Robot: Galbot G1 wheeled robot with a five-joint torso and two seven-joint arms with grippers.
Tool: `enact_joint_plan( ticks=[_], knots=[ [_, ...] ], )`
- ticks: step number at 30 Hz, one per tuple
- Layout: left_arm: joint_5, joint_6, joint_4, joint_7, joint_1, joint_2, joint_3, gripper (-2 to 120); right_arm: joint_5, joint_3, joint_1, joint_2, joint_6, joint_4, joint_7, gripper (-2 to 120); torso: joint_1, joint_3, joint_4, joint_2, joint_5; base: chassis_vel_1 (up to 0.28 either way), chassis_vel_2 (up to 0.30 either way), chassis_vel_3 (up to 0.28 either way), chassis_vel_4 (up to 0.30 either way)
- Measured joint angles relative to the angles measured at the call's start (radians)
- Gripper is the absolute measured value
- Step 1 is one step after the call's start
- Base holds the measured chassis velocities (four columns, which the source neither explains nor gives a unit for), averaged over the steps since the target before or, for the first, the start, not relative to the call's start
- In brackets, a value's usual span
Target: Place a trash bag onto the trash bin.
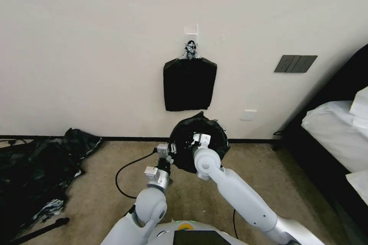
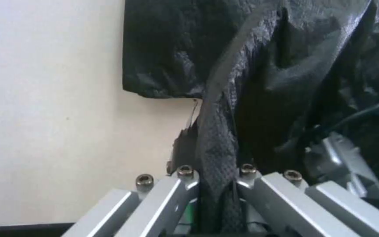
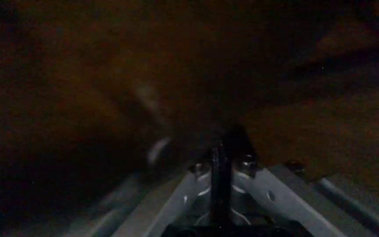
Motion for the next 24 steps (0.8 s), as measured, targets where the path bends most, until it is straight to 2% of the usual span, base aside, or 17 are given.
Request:
enact_joint_plan(
  ticks=[12,20,24],
  knots=[
    [-0.027,-0.001,-0.002,0.001,-0.006,-0.001,0.0,1,0.008,0.005,0.004,0.005,0.008,-0.02,0.01,0,0.0,0.0,0.0001,0.0,0.0001,0.0,0.0,0.0,0.0],
    [-0.131,0.041,0.032,-0.033,-0.036,-0.009,-0.009,1,0.029,-0.015,-0.038,-0.082,0.019,0.143,0.002,0,0.0,0.0,-0.0001,0.0,0.0,0.0,0.0,0.0,0.0],
    [-0.221,0.09,0.052,-0.082,-0.057,-0.013,-0.015,1,0.029,-0.001,-0.083,-0.138,0.014,0.254,-0.055,0,0.0,0.0,0.0002,0.0,0.0001,0.0,0.0,0.0,0.0]
  ],
)
